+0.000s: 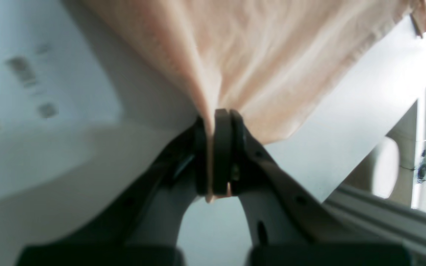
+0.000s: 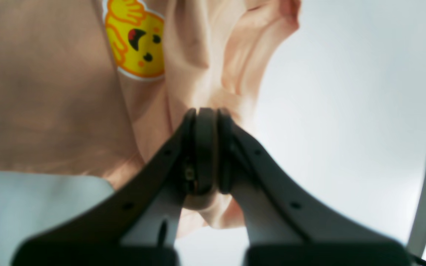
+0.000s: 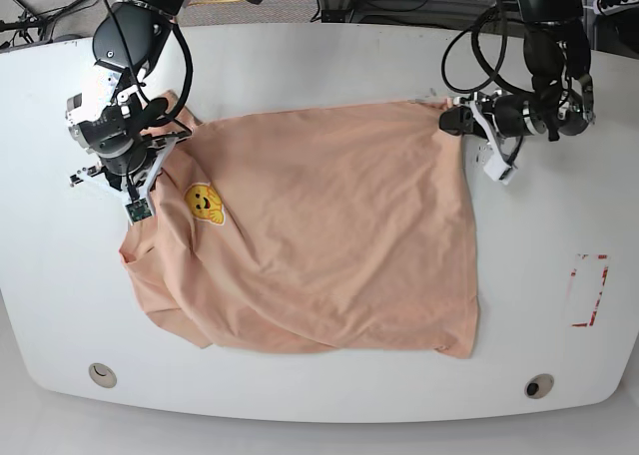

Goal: Fold the T-shirt properly
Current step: 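Grasp the shirt shoulder with the left gripper, right gripper holding other shoulder, then drag both shoulders away from the hem to smooth the shirt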

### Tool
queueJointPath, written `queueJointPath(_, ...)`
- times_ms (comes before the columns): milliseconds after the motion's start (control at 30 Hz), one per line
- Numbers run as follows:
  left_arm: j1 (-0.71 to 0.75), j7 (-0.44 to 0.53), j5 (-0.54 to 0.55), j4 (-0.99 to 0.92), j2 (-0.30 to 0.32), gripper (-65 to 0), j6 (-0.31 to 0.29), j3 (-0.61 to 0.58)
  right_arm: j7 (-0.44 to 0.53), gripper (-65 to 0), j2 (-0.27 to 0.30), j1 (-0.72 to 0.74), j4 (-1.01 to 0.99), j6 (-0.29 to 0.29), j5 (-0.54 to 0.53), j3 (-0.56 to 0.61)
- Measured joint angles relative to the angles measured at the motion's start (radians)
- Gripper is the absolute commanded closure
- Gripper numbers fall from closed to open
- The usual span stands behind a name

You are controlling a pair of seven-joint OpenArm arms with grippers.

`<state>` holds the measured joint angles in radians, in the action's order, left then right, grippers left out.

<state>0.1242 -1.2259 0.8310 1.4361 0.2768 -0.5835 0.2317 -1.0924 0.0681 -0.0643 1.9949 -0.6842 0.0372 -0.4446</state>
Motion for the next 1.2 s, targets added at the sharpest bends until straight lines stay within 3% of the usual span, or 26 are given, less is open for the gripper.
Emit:
queueJointPath(200,0.085,-0.006,0.008,0.048,0.09,0.0,-0.001,0.06,-0.007,0.0,-0.04,-0.024,0.0,0.003,0.011,-0.106)
queueJointPath(400,0.161,-0.022,0.058,0.067,0.199,0.0,0.0,0.063,-0.002,0.0,-0.095,-0.088,0.0,0.003,0.005,-0.114)
queueJointPath(733,0.237,-0.042,0.083,0.065,0.328,0.0,0.003,0.061,-0.003,-6.7,-0.144,-0.177,-0.001,0.002,-0.004,-0.163)
queueJointPath(833,0.238,-0.057,0.068,0.063,0.34,0.0,0.003,0.064,-0.004,-13.2,-0.139,-0.185,0.0,0.003,0.017,-0.187)
queueJointPath(933,0.238,-0.056,0.068,0.063,0.352,0.0,0.003,0.06,-0.004,-26.3,-0.14,-0.192,-0.001,0.003,0.01,-0.199)
queueJointPath(1033,0.235,-0.056,0.062,0.063,0.364,0.0,0.004,0.06,-0.003,-44.1,-0.14,-0.192,0.0,0.003,0.011,-0.205)
queueJointPath(1133,0.233,-0.056,0.061,0.063,0.364,0.0,0.006,0.061,0.0,-52.2,-0.153,-0.195,0.0,0.0,0.006,-0.213)
queueJointPath(1200,0.233,-0.057,0.061,0.063,0.362,0.0,0.006,0.061,-0.002,-53.4,-0.176,-0.188,0.0,-0.002,-0.037,-0.256)
